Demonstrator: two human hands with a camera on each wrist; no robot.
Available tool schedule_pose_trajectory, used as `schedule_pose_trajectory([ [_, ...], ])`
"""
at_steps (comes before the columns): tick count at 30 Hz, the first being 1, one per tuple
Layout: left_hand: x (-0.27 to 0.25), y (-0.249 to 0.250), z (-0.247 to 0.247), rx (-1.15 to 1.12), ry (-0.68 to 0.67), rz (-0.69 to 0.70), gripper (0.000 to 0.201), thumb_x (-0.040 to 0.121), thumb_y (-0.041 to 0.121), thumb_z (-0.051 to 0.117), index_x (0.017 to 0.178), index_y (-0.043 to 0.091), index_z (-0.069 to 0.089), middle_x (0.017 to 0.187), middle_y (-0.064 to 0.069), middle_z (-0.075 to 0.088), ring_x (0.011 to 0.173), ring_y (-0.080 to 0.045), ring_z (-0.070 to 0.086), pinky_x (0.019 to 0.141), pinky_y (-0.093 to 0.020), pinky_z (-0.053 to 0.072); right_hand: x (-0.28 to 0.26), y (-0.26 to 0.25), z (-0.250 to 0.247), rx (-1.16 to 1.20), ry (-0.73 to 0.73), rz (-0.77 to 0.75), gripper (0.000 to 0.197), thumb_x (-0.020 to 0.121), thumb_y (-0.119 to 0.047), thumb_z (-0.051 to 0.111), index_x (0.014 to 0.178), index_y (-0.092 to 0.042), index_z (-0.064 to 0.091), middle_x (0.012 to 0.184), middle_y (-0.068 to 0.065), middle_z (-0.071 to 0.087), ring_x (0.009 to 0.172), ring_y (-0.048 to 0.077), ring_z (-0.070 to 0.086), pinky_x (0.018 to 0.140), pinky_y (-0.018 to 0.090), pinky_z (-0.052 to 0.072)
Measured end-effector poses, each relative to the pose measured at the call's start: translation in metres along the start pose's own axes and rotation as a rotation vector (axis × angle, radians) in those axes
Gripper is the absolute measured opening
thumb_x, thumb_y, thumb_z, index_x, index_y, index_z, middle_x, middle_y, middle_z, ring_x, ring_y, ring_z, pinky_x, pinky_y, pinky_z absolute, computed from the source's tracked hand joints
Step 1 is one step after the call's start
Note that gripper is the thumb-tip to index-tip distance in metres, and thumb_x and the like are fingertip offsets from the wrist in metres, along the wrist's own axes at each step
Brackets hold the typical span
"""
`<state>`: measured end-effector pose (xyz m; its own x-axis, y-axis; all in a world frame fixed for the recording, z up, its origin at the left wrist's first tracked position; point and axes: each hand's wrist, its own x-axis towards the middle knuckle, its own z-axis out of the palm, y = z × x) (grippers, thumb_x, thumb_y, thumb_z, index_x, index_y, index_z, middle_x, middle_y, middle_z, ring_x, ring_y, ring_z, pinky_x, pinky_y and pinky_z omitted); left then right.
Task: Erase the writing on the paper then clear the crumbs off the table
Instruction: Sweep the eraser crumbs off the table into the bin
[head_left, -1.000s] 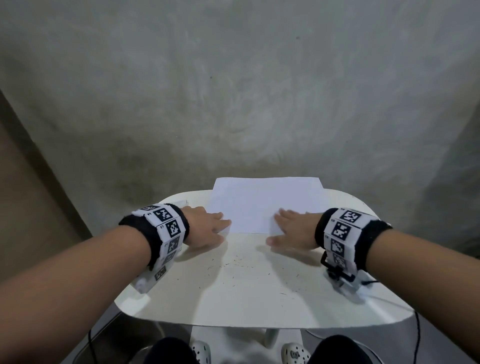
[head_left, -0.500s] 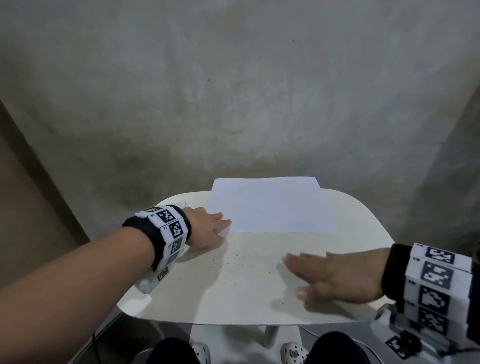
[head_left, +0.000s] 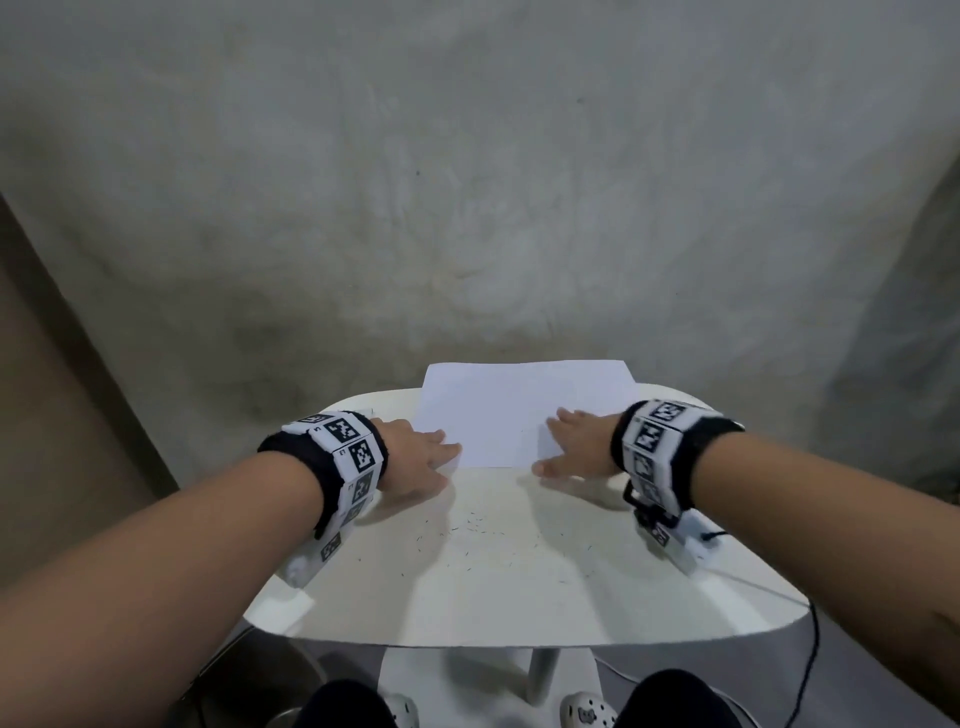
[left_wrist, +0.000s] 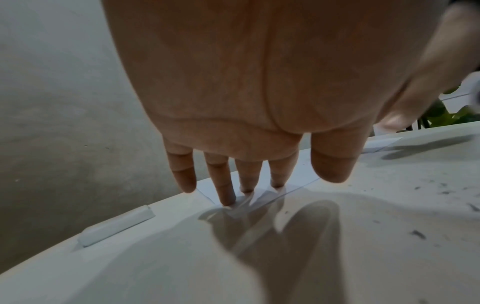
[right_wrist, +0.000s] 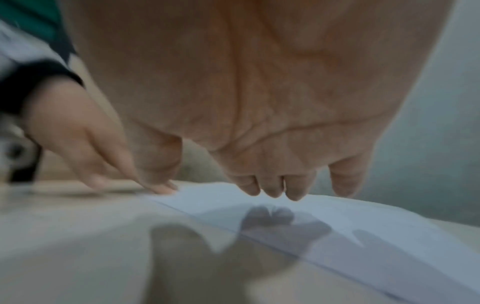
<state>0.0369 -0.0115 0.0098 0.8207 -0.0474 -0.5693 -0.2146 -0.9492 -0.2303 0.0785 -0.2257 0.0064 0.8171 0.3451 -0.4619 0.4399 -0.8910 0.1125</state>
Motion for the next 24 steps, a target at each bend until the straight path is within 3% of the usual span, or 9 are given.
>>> schedule_pose_trajectory([
  [3, 0.002, 0.000, 0.000, 0.013, 0.004, 0.001, 0.058, 0.101, 0.047, 0.023, 0.153, 0.038, 0.000, 0.162, 0.012, -0.005, 0.148, -0.026, 0.009, 0.117, -0.051, 0.012, 0.000, -0.016, 0.016, -0.027, 0.025, -0.056, 0.087, 0.093, -0.062, 0.036, 0.154, -0.013, -0.003, 0.161, 0.002, -0.010, 0.149, 0.019, -0.004, 0.119, 0.041, 0.001],
  [7, 0.006, -0.004, 0.001, 0.016, 0.010, 0.012, 0.058, 0.102, 0.047, 0.024, 0.154, 0.037, -0.001, 0.162, 0.011, -0.006, 0.147, -0.028, 0.013, 0.117, -0.048, 0.015, -0.020, -0.032, -0.008, -0.021, -0.298, -0.287, 0.077, 0.096, -0.060, 0.029, 0.154, -0.021, -0.003, 0.161, -0.007, -0.009, 0.148, 0.013, -0.002, 0.120, 0.041, 0.001],
  [9, 0.005, -0.005, 0.001, 0.008, 0.013, 0.022, 0.058, 0.102, 0.048, 0.024, 0.153, 0.038, 0.000, 0.162, 0.011, -0.006, 0.147, -0.027, 0.012, 0.117, -0.048, 0.014, -0.011, -0.025, -0.028, 0.054, -0.196, -0.252, 0.073, 0.097, -0.058, 0.028, 0.155, -0.020, 0.004, 0.161, -0.006, 0.000, 0.148, 0.015, 0.007, 0.119, 0.038, 0.005],
  [12, 0.002, -0.004, -0.001, 0.009, 0.013, 0.022, 0.057, 0.102, 0.048, 0.023, 0.154, 0.038, 0.001, 0.162, 0.012, -0.005, 0.148, -0.026, 0.010, 0.117, -0.046, 0.014, 0.012, -0.019, -0.038, -0.045, -0.011, -0.116, 0.073, 0.098, -0.057, 0.026, 0.153, -0.010, 0.014, 0.161, 0.004, 0.011, 0.146, 0.022, 0.019, 0.118, 0.041, 0.015],
  [15, 0.001, -0.003, -0.002, 0.004, 0.009, 0.023, 0.057, 0.102, 0.047, 0.023, 0.153, 0.039, 0.001, 0.162, 0.012, -0.005, 0.148, -0.025, 0.009, 0.117, -0.045, 0.013, 0.017, -0.029, -0.025, -0.111, -0.073, -0.145, 0.076, 0.098, -0.058, 0.026, 0.152, -0.006, 0.012, 0.161, 0.008, 0.006, 0.146, 0.026, 0.016, 0.118, 0.046, 0.016],
  [17, 0.001, -0.004, -0.002, 0.010, 0.014, 0.025, 0.057, 0.102, 0.047, 0.024, 0.154, 0.039, 0.001, 0.162, 0.012, -0.005, 0.148, -0.025, 0.010, 0.117, -0.044, 0.013, 0.006, -0.038, -0.011, -0.094, -0.191, -0.247, 0.074, 0.098, -0.057, 0.027, 0.154, -0.014, 0.004, 0.161, -0.001, -0.005, 0.149, 0.020, 0.003, 0.120, 0.044, 0.006],
  [19, 0.002, -0.004, -0.001, 0.024, 0.011, 0.022, 0.057, 0.102, 0.048, 0.023, 0.153, 0.039, 0.000, 0.162, 0.013, -0.005, 0.148, -0.025, 0.009, 0.117, -0.045, 0.012, -0.008, -0.039, -0.011, -0.002, -0.290, -0.336, 0.072, 0.096, -0.060, 0.030, 0.154, -0.023, 0.008, 0.161, -0.010, -0.001, 0.148, 0.014, 0.005, 0.120, 0.042, 0.004],
  [21, 0.004, -0.004, -0.001, 0.030, 0.000, 0.020, 0.057, 0.102, 0.049, 0.022, 0.153, 0.040, -0.001, 0.162, 0.014, -0.006, 0.148, -0.024, 0.008, 0.118, -0.046, 0.011, -0.004, -0.032, -0.020, 0.087, -0.219, -0.320, 0.069, 0.096, -0.059, 0.031, 0.153, -0.024, 0.013, 0.160, -0.009, 0.008, 0.147, 0.014, 0.012, 0.120, 0.040, 0.006],
  [24, 0.005, -0.004, -0.002, 0.034, -0.012, 0.016, 0.057, 0.101, 0.049, 0.022, 0.152, 0.041, -0.002, 0.162, 0.014, -0.006, 0.148, -0.025, 0.007, 0.117, -0.050, 0.011, 0.020, -0.017, -0.030, -0.023, 0.027, -0.089, 0.071, 0.098, -0.056, 0.030, 0.151, -0.008, 0.021, 0.158, 0.007, 0.019, 0.144, 0.024, 0.025, 0.117, 0.043, 0.020],
])
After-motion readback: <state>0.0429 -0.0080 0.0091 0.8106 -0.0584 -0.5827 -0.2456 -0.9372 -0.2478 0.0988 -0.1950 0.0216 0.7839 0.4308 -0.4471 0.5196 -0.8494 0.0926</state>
